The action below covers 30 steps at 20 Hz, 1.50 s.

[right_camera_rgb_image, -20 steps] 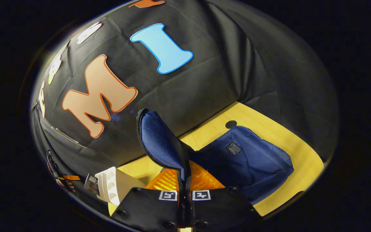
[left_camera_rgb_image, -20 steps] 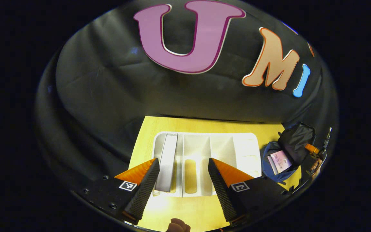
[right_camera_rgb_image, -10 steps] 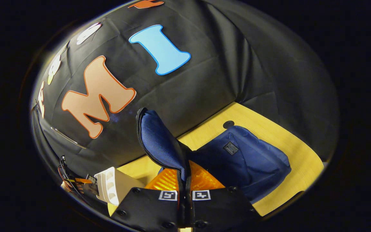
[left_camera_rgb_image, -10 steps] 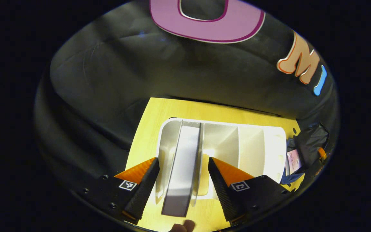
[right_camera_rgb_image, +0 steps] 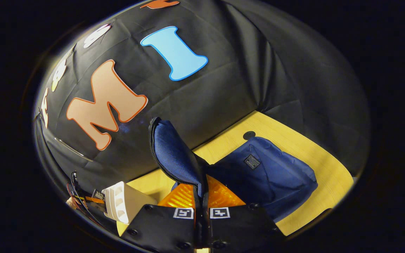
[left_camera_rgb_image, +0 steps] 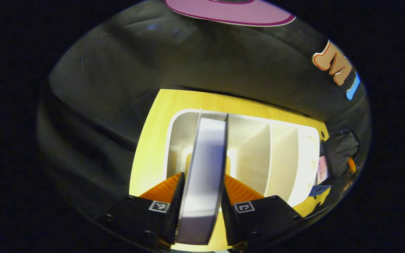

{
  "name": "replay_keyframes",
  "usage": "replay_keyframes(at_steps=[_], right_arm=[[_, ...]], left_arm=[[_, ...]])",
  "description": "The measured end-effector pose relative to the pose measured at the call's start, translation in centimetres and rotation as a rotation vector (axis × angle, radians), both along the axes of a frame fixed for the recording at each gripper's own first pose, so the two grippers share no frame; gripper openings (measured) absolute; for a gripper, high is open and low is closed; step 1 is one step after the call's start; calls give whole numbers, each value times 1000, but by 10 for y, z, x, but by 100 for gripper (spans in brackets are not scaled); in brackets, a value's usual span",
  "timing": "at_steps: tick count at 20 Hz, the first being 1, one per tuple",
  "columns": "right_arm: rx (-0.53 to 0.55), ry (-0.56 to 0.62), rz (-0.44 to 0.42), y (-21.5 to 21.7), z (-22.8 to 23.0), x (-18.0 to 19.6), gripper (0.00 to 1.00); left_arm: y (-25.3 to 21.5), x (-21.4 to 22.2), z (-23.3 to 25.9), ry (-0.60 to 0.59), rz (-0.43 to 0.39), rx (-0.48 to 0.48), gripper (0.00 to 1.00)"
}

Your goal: Open the schoolbag, grab two books from the bookshelf and put them into the schoolbag.

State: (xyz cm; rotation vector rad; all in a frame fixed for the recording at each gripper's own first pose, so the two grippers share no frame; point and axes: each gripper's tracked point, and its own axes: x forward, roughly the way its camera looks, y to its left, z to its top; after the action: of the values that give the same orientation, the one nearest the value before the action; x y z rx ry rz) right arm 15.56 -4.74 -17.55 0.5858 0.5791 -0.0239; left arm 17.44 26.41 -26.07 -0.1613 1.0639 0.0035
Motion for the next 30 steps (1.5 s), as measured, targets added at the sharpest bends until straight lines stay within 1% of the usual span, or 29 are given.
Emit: replay_keyframes(at_steps=[1,2,3,6,13,15,21,24,26,29,30], right_arm=[[-6,1,2,0,-1,0,3],[-13,1,8,1,-1,-1,5],[-19,0,11,1,-2,-1,3],[-16,0,8,0,-1,0,3],[-18,3,6,-2,-4,-1,3],[-21,5,8,-1,-4,-1,3],[-12,5,3,-1,-2,-2,3],[-6,6,-3,-2,-3,-2,5],[-5,6,-5,-2,-4,-3,3],[-5,5,-6,-3,-3,-3,3],[-4,4,-7,-3,-3,-3,5]], left_arm=[[3,-2,1,19,-2,18,42],[2,-1,1,21,-7,16,39],[2,-1,0,30,-10,18,39],[4,0,2,33,-6,18,37],[6,0,6,37,-4,21,36],[6,1,10,33,-15,29,37],[10,3,47,-11,-35,27,36],[11,5,69,-41,-29,-1,36],[14,5,82,-38,-19,-21,36],[22,5,102,-69,-20,-3,36],[25,4,109,-77,-17,-6,36]])
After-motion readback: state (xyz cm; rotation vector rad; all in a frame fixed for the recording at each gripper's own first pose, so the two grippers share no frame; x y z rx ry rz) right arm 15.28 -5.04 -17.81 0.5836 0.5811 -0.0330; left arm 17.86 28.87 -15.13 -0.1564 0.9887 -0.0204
